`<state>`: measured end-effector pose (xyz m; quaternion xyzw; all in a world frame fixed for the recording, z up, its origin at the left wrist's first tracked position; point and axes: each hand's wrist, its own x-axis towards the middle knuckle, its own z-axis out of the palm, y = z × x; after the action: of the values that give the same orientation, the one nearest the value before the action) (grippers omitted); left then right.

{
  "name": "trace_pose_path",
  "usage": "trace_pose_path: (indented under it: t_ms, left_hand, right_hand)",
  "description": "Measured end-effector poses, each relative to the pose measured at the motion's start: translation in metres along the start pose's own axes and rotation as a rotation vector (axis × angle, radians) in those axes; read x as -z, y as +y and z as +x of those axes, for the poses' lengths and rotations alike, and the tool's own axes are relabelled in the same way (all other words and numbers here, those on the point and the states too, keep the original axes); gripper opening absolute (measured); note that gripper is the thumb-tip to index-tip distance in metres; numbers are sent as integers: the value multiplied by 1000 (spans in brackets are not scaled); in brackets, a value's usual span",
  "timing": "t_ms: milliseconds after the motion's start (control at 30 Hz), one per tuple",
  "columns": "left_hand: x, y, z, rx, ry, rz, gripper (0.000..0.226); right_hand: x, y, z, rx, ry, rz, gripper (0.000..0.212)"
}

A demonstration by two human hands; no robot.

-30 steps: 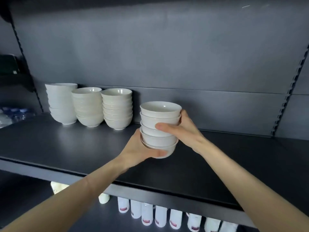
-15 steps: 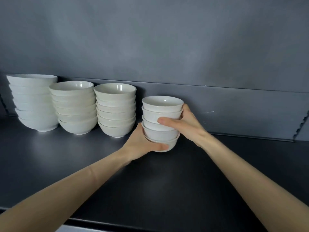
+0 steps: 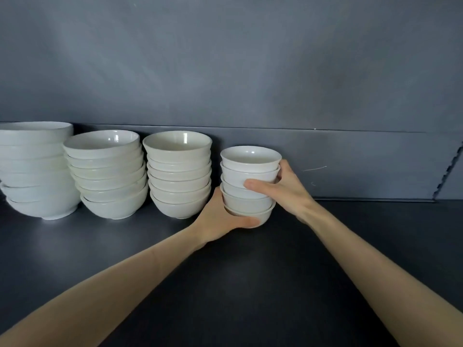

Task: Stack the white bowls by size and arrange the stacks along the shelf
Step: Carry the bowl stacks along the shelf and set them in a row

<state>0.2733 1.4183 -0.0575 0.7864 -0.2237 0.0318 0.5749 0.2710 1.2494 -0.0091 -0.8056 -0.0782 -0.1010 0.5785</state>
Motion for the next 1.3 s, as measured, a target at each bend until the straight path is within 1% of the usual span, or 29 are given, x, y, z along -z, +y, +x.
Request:
trace_pose_path:
  t_ms: [67, 133, 200, 300, 467, 533, 733, 1067, 1300]
  left_hand:
    - [1, -6, 0, 58, 24, 35, 97]
    - [0, -9, -3, 113, 81, 52, 98]
    - [-2, -10, -6, 143, 146, 73, 95]
    - [-3, -13, -7, 145, 212, 98, 90]
    - [-6, -12, -7, 114, 283, 152, 73]
    - [-6, -13, -7, 112, 301, 171, 72]
    - [-4, -14, -11, 111, 268, 185, 67]
    - [-4, -20, -6, 153, 259, 237, 73]
    - [-4, -21, -5, 181, 263, 235, 73]
  right_hand:
    - [-2, 1, 2, -6, 0, 9, 77]
    - [-4, 1, 3, -6, -5, 18, 80]
    - [-6, 0, 6, 1, -4, 17, 84]
    - [-9, 1, 11, 0, -9, 22, 87]
    - [-12, 0, 17, 4, -17, 70, 79]
    - [-12, 1, 17, 3, -15, 81, 78]
    - [-12, 3, 18, 19, -6, 87, 74]
    - [-17, 5, 21, 32, 13, 98, 76]
    - [-17, 5, 22, 35, 3, 100, 78]
